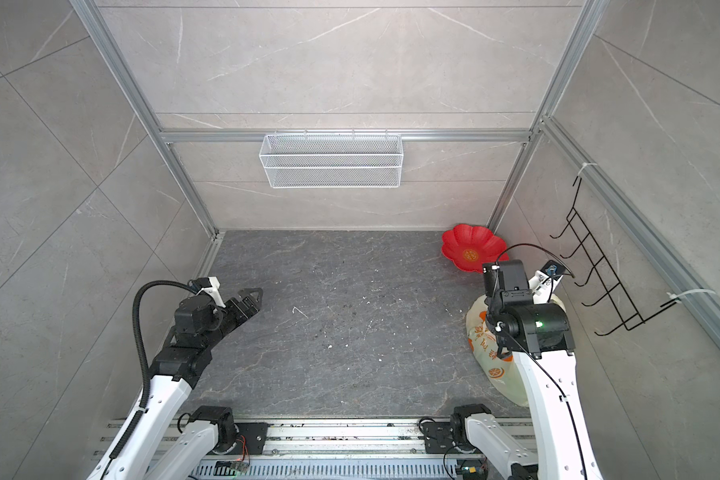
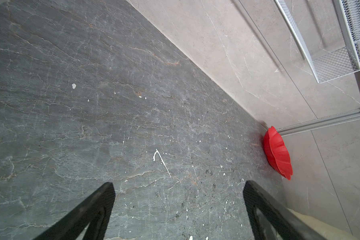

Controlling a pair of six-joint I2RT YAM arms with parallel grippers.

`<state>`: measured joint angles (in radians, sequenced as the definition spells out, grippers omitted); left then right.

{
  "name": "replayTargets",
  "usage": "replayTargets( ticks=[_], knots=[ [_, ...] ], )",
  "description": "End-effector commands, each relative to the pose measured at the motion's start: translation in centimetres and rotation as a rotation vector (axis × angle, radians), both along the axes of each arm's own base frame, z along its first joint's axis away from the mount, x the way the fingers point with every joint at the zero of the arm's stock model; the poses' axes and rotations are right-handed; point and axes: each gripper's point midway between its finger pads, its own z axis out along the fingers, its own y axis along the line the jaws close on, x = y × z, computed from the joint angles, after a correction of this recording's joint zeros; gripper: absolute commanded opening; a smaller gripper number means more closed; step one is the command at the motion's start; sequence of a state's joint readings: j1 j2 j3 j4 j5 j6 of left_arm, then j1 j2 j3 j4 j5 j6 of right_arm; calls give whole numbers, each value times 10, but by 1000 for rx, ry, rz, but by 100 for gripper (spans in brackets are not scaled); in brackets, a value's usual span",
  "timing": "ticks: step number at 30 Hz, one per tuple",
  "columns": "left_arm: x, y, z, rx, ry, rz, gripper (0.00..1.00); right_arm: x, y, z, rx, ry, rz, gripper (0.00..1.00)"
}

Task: Take the fake fruits out of the plastic bag
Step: 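Grasp the yellow plastic bag's handle with the right gripper while the left arm rises, then drag the bag toward the table center with the right gripper while the left gripper approaches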

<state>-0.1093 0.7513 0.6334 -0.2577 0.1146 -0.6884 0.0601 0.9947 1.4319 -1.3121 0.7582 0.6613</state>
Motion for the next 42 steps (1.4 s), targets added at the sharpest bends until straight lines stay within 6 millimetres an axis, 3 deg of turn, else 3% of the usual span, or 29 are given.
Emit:
replayTargets(
  ticks=[1,5,8,17,21,27,33,38,42],
  knots=[
    [0,-3,6,13,-27,-19,100,13,0,-10,38,5,37,96],
    [0,-3,7,11,-29,-20,100,24,-5,-26,81,30,38,88],
    [0,-3,6,11,-28,-20,100,31,-9,-34,98,39,38,76],
    [5,-7,4,0,-2,-35,100,44,3,-45,148,70,119,18],
    [8,-14,6,-21,21,-68,100,49,20,-45,168,71,195,6],
    [11,-30,3,-25,65,-124,100,61,65,-29,140,70,340,1],
    [8,-43,4,13,83,-166,100,81,127,-13,109,78,507,0],
    [4,-42,6,35,88,-164,100,101,195,-1,82,76,670,0],
    [0,-35,6,57,88,-134,100,120,267,12,46,70,821,0]
  ],
)
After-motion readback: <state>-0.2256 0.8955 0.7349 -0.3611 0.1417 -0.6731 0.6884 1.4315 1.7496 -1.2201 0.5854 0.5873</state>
